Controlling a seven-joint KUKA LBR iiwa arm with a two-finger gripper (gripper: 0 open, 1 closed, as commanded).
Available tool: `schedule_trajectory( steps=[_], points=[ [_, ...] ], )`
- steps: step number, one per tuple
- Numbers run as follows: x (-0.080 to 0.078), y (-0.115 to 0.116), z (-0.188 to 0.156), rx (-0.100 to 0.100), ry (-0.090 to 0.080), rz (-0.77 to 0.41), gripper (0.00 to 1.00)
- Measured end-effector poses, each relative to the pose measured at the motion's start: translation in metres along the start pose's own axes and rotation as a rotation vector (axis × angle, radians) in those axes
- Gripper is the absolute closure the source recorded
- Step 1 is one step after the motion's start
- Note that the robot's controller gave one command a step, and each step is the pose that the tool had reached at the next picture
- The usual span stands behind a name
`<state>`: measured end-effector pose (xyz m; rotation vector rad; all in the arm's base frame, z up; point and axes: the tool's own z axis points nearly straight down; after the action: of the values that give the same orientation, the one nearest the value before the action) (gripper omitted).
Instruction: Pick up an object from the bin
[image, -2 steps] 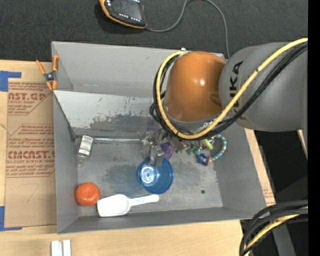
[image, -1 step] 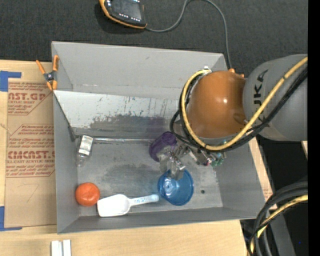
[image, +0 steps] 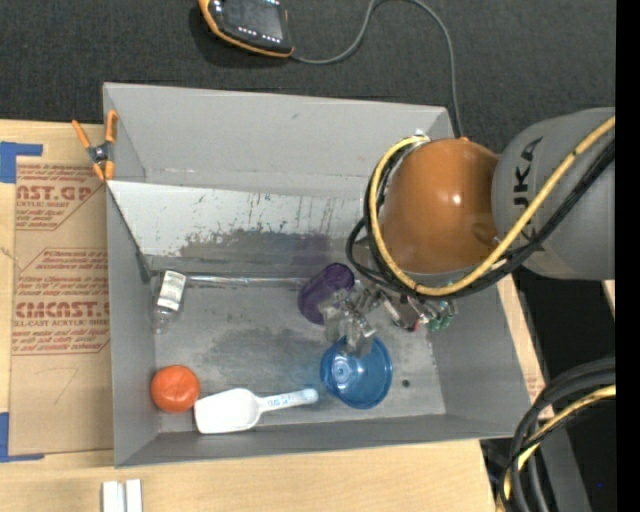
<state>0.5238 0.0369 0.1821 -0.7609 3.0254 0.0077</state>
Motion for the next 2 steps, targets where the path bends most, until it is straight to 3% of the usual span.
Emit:
schedule_trajectory(
  steps=[1,2],
  points=[
    [0.019,0.009,-0.039,0.002,-0.004,0.0,1.0],
    [0.022,-0.032,0.042,0.001,-0.005,-0.097,1.0]
  ],
)
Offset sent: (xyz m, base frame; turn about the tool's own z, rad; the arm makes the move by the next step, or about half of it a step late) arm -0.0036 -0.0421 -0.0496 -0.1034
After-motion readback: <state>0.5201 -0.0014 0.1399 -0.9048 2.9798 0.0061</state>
